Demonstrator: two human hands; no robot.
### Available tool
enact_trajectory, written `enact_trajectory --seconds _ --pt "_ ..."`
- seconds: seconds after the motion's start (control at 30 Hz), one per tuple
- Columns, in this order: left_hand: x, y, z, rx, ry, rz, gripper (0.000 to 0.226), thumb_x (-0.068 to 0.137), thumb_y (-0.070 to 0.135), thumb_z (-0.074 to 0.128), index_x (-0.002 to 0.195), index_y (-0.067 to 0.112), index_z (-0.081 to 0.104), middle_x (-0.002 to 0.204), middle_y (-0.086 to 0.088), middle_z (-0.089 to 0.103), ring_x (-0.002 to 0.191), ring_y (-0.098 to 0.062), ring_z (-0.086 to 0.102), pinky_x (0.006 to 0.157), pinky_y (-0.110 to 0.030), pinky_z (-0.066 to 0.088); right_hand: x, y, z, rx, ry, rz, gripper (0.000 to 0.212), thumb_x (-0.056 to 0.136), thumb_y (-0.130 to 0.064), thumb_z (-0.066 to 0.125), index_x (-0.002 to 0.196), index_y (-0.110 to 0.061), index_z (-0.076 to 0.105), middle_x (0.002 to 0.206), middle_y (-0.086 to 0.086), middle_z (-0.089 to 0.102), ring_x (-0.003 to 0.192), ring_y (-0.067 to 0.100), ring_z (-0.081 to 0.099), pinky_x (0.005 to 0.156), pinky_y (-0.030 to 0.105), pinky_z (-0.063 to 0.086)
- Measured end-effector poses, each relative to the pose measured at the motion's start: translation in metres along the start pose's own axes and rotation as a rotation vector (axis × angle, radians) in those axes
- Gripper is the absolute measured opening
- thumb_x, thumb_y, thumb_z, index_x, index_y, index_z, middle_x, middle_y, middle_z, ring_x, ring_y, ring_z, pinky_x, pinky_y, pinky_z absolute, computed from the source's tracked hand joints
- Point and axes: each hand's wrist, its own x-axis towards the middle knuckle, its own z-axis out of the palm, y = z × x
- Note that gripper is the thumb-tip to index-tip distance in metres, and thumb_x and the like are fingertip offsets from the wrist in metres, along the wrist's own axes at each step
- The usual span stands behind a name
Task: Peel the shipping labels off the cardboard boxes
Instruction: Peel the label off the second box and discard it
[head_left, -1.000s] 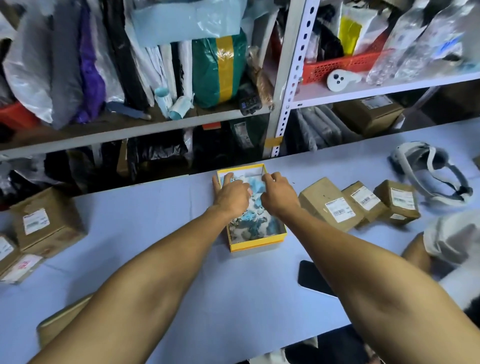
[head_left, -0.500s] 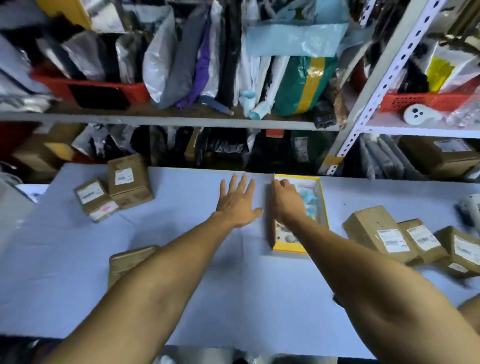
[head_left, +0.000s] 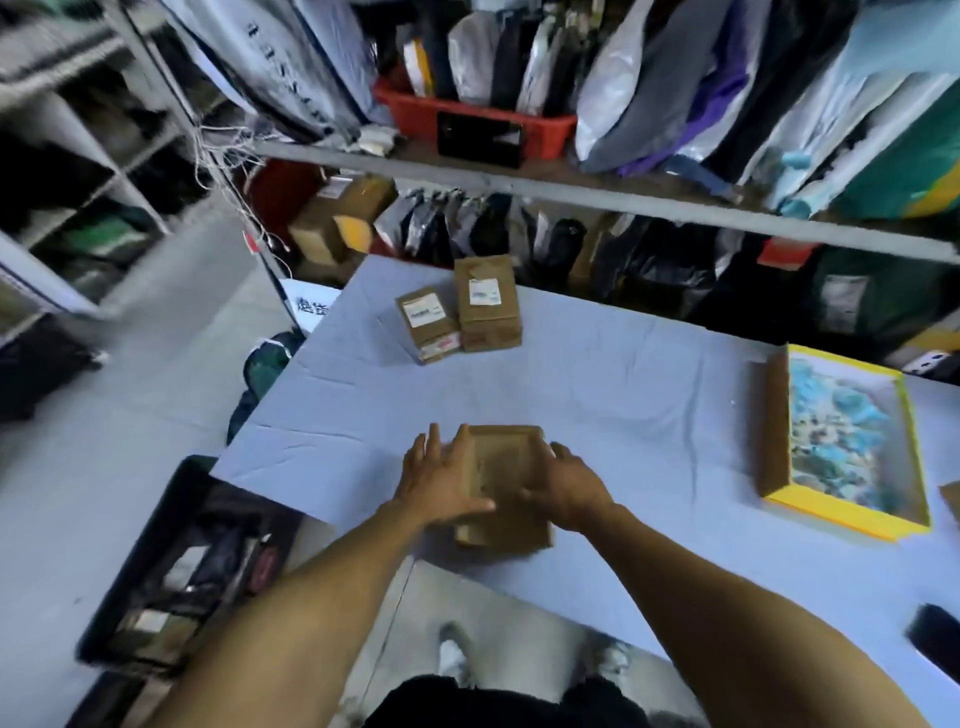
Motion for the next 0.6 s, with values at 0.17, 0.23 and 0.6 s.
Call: enact_trajectory --seconds 0.17,0.23,0.6 --pt "-0.014 -0.024 0.040 0.067 -0.160 0.096 0.139 0.061 0.071 0.074 0.153 0.026 -0.019 0.160 -0.026 -0.001 0.149 -0.040 0.004 0.120 -0.050 0.012 -0.018 -0.008 0.047 -0.067 -0.102 0.024 0.117 0.070 -0.065 0.071 0.150 -0.043 -0.011 0.159 0.019 0.002 0.121 0.043 0.052 0.098 0.046 0.046" --pt "-0.014 -0.022 0.050 0.011 -0.176 0.146 0.138 0.064 0.055 0.081 0.152 0.030 -0.022 0.161 -0.020 0.003 0.146 -0.038 0.019 0.116 -0.048 0.026 -0.014 -0.011 0.055 -0.094 -0.121 0.038 0.124 0.068 -0.057 0.077 0.151 -0.038 -0.013 0.158 0.025 -0.007 0.114 0.044 0.056 0.092 0.044 0.048" --pt "0.019 -0.085 -0.027 -0.331 0.095 0.048 0.107 0.081 0.045 0.068 0.155 0.034 -0.008 0.161 -0.005 0.011 0.132 -0.041 0.044 0.100 -0.048 0.046 0.070 -0.094 0.005 -0.134 -0.002 -0.277 0.127 0.072 -0.058 0.075 0.147 -0.034 -0.025 0.159 0.025 -0.006 0.127 0.043 0.047 0.099 0.046 0.047"
